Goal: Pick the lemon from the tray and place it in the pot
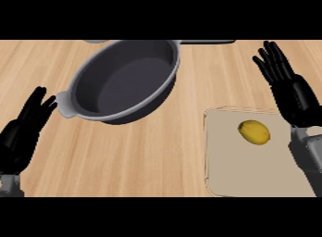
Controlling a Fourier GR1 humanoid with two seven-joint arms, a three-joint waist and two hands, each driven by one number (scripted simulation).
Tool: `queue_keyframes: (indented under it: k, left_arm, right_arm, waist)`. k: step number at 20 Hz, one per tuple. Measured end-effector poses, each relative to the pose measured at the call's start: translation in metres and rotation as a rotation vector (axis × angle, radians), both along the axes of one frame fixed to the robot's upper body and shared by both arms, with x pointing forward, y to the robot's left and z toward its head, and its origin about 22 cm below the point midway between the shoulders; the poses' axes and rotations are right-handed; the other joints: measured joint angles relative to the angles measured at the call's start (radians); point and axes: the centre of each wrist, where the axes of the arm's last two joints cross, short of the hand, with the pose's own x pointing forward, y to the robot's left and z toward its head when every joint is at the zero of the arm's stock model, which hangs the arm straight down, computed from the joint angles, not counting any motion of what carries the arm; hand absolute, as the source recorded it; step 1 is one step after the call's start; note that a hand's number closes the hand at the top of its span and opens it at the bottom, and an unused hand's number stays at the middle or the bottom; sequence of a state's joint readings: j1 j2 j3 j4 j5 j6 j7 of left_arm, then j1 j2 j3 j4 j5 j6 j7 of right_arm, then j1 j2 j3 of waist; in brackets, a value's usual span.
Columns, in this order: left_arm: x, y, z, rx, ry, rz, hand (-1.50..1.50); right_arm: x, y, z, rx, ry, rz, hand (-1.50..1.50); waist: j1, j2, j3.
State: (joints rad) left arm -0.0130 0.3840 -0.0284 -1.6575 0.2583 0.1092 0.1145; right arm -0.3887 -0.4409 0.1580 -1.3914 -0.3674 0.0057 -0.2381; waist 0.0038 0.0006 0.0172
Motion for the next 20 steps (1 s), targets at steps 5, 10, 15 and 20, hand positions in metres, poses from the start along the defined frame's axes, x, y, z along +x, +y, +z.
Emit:
queue_keyframes:
  k: [5, 10, 15, 20]
  left_arm:
    - [0.008, -0.015, 0.005, -0.021, -0.015, -0.029, 0.0]
    - [0.011, -0.031, 0.004, -0.066, 0.004, -0.048, 0.0]
    - [0.012, -0.044, 0.007, -0.092, 0.012, -0.053, 0.0]
    - [0.015, -0.053, 0.012, -0.099, 0.014, -0.053, 0.0]
  right_arm:
    - [-0.007, 0.044, -0.003, 0.022, 0.057, 0.501, -1.5]
    - [-0.004, 0.04, 0.029, -0.081, -0.181, 0.791, -1.5]
    - [-0.003, -0.003, 0.044, -0.061, -0.313, 0.798, -1.5]
    - [-0.001, -0.046, 0.086, -0.228, -0.415, 0.709, -1.5]
  waist:
    - [0.029, 0.008, -0.008]
    - [0.023, 0.002, -0.008]
    - [0.01, 0.012, -0.003]
    - [0.016, 0.017, -0.004]
